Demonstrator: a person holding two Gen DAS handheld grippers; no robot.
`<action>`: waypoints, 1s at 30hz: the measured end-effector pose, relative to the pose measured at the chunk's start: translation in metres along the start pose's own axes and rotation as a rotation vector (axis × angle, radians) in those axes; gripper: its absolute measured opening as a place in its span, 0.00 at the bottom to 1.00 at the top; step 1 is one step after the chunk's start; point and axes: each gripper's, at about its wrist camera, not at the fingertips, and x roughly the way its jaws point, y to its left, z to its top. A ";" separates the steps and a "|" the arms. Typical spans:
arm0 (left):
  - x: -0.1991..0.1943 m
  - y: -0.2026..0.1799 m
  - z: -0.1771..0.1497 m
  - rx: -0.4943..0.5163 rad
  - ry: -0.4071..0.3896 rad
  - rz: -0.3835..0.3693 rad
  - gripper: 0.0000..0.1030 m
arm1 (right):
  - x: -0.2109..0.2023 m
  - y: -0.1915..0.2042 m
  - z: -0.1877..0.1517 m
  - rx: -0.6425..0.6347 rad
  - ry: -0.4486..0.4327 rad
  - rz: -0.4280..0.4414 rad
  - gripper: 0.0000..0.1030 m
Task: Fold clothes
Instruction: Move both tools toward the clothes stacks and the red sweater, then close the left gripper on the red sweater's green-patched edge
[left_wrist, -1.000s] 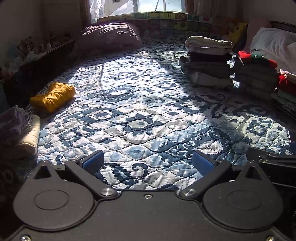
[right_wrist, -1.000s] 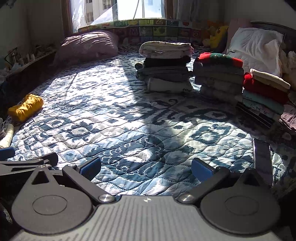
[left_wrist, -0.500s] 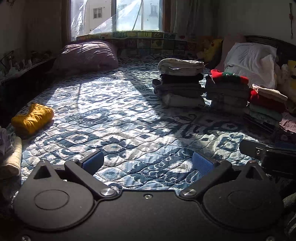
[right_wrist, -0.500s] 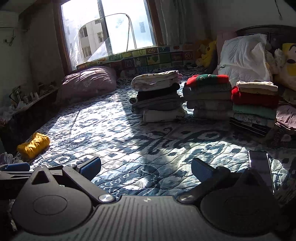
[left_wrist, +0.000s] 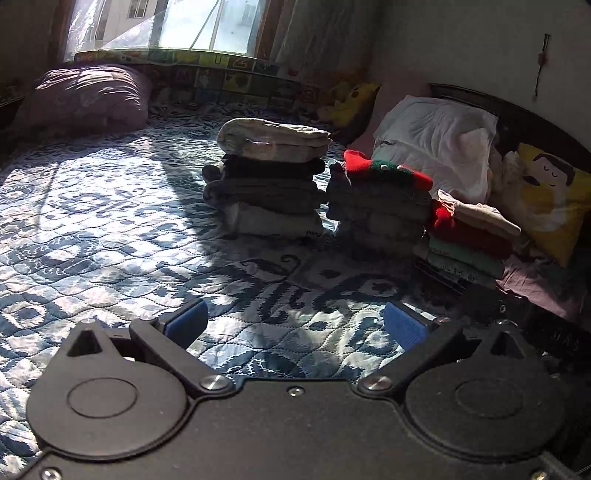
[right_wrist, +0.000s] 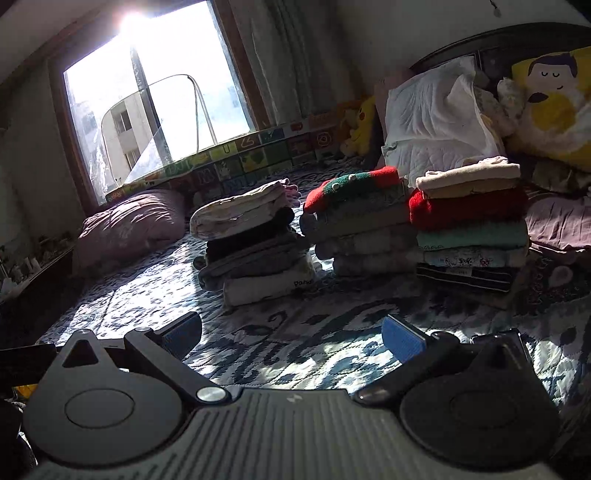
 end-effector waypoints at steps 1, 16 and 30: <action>0.011 -0.001 0.007 -0.001 -0.010 -0.012 0.99 | 0.012 -0.006 0.003 0.014 -0.007 -0.007 1.00; 0.199 -0.045 0.114 0.139 -0.009 -0.168 0.85 | 0.161 -0.052 -0.024 0.011 -0.128 0.003 0.99; 0.348 -0.109 0.179 0.031 0.032 -0.314 0.61 | 0.185 -0.064 -0.031 0.075 -0.092 0.012 1.00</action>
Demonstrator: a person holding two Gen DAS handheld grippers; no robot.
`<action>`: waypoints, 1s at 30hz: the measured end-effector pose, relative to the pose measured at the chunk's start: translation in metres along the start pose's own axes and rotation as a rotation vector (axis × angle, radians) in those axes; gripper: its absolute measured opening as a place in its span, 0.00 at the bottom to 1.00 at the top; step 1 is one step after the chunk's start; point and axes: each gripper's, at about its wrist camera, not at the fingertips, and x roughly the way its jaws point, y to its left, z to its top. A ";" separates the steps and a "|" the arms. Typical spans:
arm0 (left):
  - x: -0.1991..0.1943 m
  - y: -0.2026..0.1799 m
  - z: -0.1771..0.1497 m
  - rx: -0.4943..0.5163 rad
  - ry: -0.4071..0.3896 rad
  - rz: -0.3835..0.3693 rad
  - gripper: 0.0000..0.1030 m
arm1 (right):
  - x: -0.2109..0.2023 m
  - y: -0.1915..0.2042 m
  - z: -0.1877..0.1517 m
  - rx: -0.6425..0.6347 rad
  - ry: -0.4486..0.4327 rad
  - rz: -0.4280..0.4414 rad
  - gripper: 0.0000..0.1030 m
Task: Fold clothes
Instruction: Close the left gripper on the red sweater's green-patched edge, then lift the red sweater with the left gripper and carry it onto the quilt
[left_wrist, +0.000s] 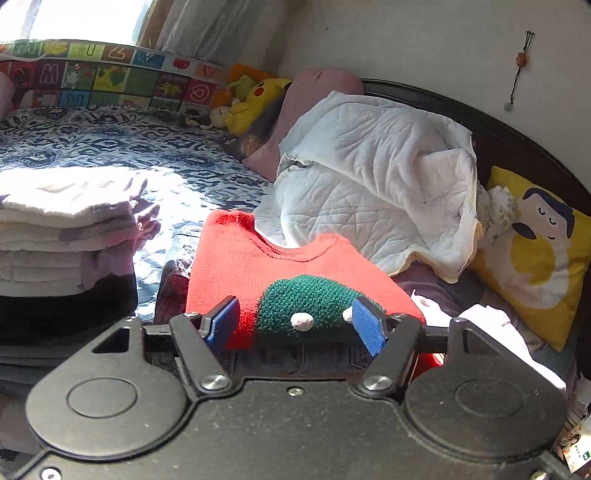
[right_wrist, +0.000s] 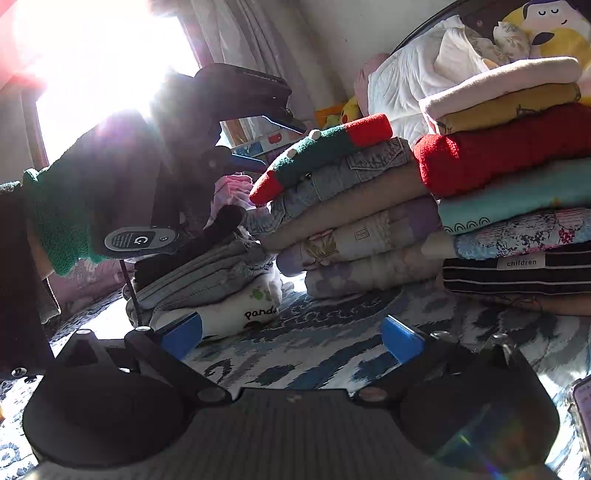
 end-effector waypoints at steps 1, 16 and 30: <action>0.008 0.001 0.001 -0.010 0.016 0.002 0.60 | 0.001 0.000 0.000 0.002 0.005 -0.001 0.99; -0.020 -0.008 0.004 0.054 0.023 0.061 0.00 | -0.007 -0.003 0.002 0.006 0.021 -0.024 1.00; -0.156 0.009 -0.022 0.064 -0.078 0.092 0.00 | -0.025 -0.029 0.010 0.067 0.009 -0.006 0.99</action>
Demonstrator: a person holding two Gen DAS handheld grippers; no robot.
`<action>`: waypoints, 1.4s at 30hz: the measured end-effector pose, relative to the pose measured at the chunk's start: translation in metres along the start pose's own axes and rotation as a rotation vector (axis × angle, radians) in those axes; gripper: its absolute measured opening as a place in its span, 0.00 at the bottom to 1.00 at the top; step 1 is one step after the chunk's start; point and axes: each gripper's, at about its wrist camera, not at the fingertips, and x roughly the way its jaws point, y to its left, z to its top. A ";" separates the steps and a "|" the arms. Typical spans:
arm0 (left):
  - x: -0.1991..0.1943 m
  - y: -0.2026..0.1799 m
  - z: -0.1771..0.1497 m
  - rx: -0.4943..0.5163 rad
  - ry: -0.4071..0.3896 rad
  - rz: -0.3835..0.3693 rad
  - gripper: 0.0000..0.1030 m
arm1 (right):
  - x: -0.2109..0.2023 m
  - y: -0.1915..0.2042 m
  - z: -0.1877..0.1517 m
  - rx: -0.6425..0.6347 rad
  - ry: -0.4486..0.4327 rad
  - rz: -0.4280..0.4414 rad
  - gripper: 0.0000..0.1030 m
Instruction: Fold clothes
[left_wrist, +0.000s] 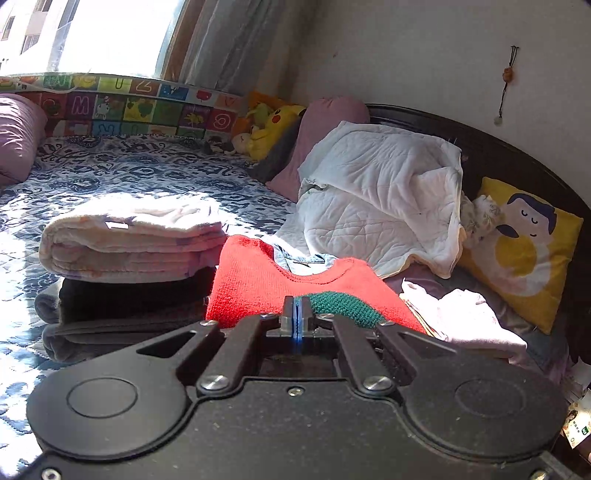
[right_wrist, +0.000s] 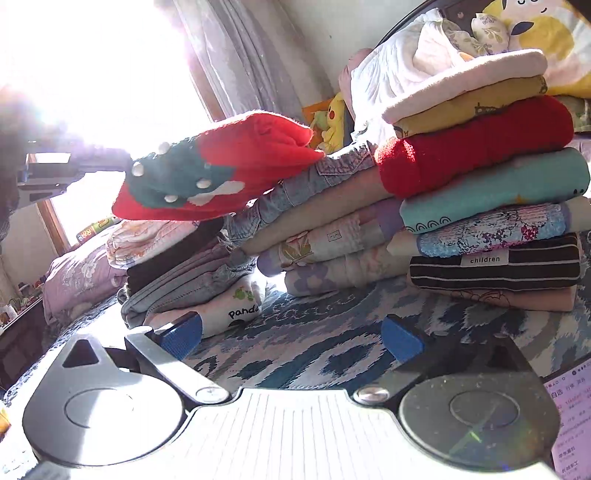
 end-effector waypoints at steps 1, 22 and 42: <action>-0.013 0.004 -0.003 0.010 -0.005 0.017 0.00 | -0.001 -0.002 0.001 0.014 -0.001 0.001 0.99; -0.275 0.075 -0.271 -0.212 0.272 0.265 0.00 | -0.001 0.065 -0.069 -0.073 0.465 0.417 0.99; -0.332 0.144 -0.299 -0.519 0.214 0.212 0.65 | -0.089 0.061 0.059 -0.695 0.781 0.358 0.99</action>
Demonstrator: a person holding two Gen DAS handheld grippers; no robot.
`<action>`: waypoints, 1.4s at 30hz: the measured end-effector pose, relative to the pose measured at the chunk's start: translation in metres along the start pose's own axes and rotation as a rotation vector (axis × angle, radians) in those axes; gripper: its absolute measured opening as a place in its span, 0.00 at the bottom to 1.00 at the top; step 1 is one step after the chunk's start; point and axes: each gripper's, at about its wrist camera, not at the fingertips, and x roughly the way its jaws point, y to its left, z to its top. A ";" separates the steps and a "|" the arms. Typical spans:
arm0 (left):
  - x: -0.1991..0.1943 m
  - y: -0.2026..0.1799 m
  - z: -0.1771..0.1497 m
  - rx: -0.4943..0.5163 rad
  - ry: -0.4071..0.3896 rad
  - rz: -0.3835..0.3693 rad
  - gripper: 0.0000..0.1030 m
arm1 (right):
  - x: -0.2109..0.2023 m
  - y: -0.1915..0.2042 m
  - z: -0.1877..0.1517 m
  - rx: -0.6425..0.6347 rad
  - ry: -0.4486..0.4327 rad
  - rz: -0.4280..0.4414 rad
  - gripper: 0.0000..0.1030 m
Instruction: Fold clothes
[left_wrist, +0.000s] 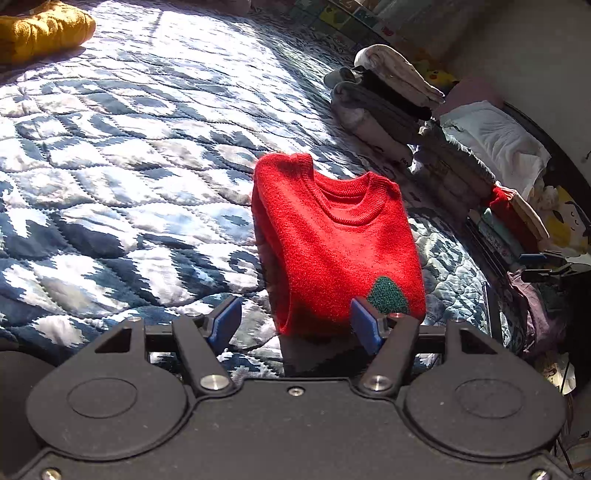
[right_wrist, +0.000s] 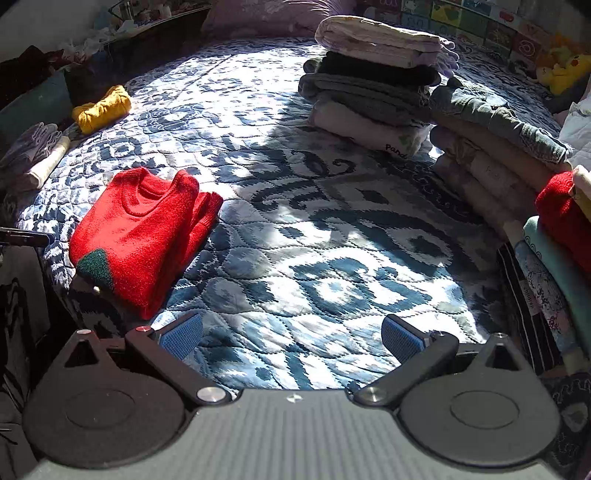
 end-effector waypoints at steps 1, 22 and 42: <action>0.004 0.005 0.004 -0.035 -0.006 -0.012 0.65 | 0.006 0.002 -0.002 0.038 -0.031 0.040 0.99; 0.108 -0.020 0.129 0.040 -0.017 -0.115 0.09 | 0.192 0.079 0.113 0.295 -0.230 0.298 0.28; 0.107 0.001 0.199 0.331 -0.129 0.034 0.40 | 0.216 0.065 0.186 0.169 -0.255 0.127 0.71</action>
